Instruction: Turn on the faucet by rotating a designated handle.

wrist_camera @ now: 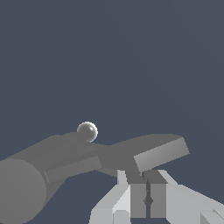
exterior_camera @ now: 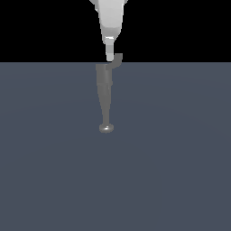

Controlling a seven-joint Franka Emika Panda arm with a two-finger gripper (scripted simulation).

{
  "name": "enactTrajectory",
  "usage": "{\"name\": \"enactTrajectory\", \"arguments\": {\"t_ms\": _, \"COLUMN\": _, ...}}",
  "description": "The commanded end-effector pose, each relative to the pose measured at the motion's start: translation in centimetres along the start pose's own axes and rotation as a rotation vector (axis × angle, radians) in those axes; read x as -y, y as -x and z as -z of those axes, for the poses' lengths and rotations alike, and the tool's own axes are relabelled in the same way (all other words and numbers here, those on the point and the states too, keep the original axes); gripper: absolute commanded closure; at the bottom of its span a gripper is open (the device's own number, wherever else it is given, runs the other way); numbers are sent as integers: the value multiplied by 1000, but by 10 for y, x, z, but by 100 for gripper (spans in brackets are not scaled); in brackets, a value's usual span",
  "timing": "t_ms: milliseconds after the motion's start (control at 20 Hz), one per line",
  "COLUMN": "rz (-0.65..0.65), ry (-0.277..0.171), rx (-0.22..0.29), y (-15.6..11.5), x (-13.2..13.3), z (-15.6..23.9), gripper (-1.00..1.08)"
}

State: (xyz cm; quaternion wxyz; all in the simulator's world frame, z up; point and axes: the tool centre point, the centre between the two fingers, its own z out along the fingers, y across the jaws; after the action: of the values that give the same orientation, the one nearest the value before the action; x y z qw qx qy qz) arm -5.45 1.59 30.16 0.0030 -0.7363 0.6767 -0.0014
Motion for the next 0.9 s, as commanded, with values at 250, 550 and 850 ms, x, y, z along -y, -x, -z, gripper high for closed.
{"name": "enactTrajectory", "arguments": {"t_ms": 250, "rz": -8, "ry": 1, "rx": -1, "y": -21, "x": 15, "z": -1, "gripper": 108}}
{"name": "enactTrajectory", "arguments": {"t_ms": 550, "rz": -16, "ry": 3, "rx": -1, "y": -42, "x": 29, "z": -1, "gripper": 108}}
{"name": "enactTrajectory", "arguments": {"t_ms": 850, "rz": -24, "ry": 4, "rx": -2, "y": -62, "x": 43, "z": -2, "gripper": 108}}
